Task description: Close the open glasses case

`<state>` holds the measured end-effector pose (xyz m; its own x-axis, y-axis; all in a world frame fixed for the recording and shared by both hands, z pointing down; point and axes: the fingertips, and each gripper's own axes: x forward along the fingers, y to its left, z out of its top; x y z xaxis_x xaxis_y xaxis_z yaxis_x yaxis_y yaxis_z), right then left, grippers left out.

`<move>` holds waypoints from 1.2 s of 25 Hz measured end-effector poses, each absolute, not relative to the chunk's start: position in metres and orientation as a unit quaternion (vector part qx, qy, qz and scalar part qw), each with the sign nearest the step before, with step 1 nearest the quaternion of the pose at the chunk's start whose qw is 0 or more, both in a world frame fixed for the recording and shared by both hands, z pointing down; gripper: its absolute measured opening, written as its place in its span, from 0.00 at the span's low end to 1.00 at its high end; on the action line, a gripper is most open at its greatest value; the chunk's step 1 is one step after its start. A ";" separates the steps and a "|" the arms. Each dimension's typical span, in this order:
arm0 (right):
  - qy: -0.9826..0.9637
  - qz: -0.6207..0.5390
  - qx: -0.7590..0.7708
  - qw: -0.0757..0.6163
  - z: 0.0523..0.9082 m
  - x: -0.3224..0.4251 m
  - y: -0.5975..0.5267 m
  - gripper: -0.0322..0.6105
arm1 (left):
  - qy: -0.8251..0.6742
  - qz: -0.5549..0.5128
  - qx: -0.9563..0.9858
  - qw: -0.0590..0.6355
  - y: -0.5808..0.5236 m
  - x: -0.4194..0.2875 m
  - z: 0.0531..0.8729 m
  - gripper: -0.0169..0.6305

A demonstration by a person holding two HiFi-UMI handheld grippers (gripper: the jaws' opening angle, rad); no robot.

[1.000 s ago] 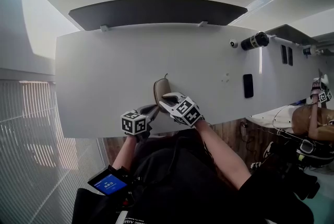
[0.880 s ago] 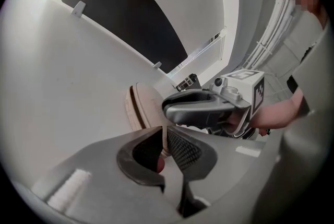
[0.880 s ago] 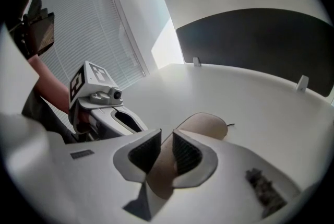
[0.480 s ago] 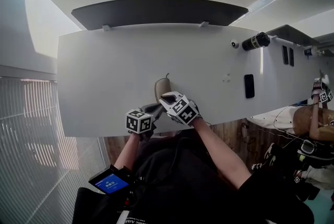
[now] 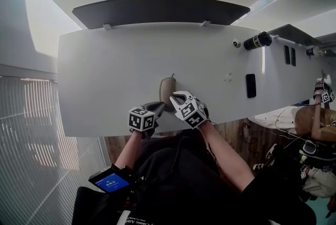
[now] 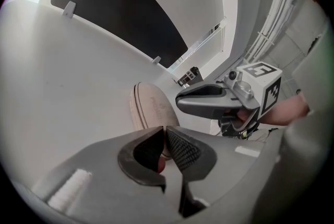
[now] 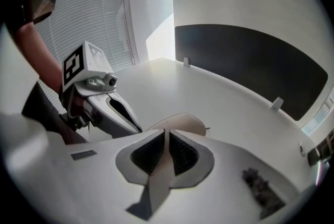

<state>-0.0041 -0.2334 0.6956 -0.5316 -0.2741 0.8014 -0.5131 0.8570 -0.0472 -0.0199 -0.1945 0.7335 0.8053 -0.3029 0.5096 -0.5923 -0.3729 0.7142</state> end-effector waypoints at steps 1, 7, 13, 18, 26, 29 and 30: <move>-0.864 0.138 0.221 0.430 0.700 -0.003 -0.231 0.10 | -0.274 0.148 0.815 0.488 -0.194 -0.020 0.734 0.06; -0.868 0.130 0.209 0.432 0.708 -0.004 -0.225 0.10 | -0.271 0.148 0.815 0.491 -0.194 -0.020 0.736 0.06; -0.870 0.152 0.207 0.420 0.711 -0.003 -0.226 0.10 | -0.270 0.142 0.813 0.495 -0.195 -0.019 0.738 0.06; -0.870 0.158 0.199 0.423 0.711 -0.003 -0.227 0.10 | -0.268 0.134 0.812 0.501 -0.196 -0.020 0.737 0.06; -0.867 0.169 0.221 0.414 0.710 0.000 -0.226 0.10 | -0.265 0.138 0.817 0.493 -0.195 -0.021 0.732 0.06; -0.871 0.193 0.267 0.364 0.691 0.008 -0.234 0.10 | -0.264 0.122 0.826 0.482 -0.196 -0.025 0.718 0.06; -0.873 0.197 0.283 0.345 0.682 0.011 -0.238 0.10 | -0.265 0.115 0.829 0.478 -0.197 -0.028 0.713 0.06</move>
<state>0.0115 -0.2375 0.6824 -0.6021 -0.3579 0.7137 -0.6301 0.7620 -0.1494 -0.0278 -0.1972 0.7125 0.8332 -0.3299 0.4438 -0.5494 -0.4023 0.7323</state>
